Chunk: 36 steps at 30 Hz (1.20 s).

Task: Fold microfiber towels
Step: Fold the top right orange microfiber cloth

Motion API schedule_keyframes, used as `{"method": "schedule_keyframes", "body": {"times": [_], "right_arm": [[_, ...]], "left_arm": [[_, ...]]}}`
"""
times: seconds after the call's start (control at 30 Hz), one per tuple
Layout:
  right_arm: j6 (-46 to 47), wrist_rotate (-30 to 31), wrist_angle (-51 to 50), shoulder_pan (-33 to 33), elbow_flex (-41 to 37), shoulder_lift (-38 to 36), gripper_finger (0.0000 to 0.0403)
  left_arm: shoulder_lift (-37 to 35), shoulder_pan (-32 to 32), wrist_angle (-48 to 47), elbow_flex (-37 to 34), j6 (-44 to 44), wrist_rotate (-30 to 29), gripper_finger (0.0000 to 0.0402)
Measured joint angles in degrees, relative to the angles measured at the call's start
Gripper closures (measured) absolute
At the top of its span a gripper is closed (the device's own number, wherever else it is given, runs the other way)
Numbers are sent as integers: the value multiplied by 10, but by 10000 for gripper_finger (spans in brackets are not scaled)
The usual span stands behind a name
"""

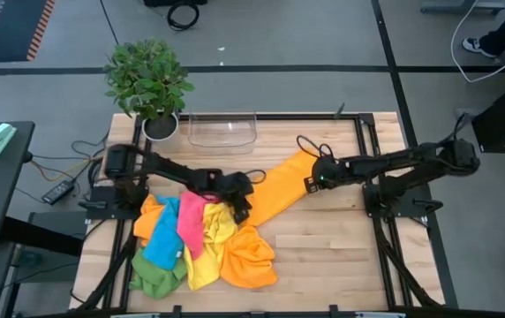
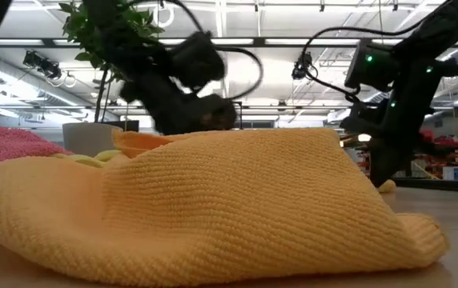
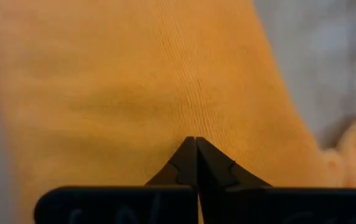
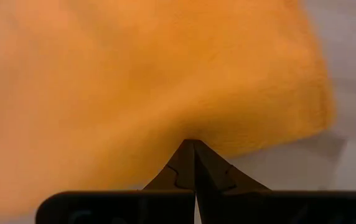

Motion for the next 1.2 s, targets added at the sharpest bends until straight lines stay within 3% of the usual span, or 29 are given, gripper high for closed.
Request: {"method": "schedule_keyframes", "body": {"times": [0.23, 0.37, 0.47, 0.57, 0.63, 0.73, 0.9, 1.0, 1.1, 1.2], "right_arm": [[-100, 10, -12, -175, 3, 0, 401], [-196, -23, -39, -270, 53, -4, 401], [-246, -41, -111, -278, 117, -14, 401], [-255, -70, -181, -215, 163, -32, 401], [-226, -83, -195, -143, 169, -42, 401], [-136, -69, -178, -16, 149, -47, 401], [29, -11, -45, 150, 102, -31, 401], [99, 45, -31, 209, 97, -15, 401], [143, 63, -40, 234, 97, -7, 401], [165, 65, -39, 247, 97, -8, 401]], "left_arm": [[123, -3, -91, 213, 16, 48, 398], [145, 14, -171, 353, 64, 61, 395], [144, 27, -277, 431, 115, 60, 395], [123, 33, -379, 457, 179, 54, 398], [93, 35, -393, 427, 198, 40, 398], [35, 36, -376, 326, 195, 35, 398], [-69, 31, -262, 142, 107, 34, 395], [-82, 20, -207, 69, -14, 36, 384], [-84, 14, -178, 30, -169, 43, 369], [-81, 16, -155, 4, -211, 58, 346]]}}
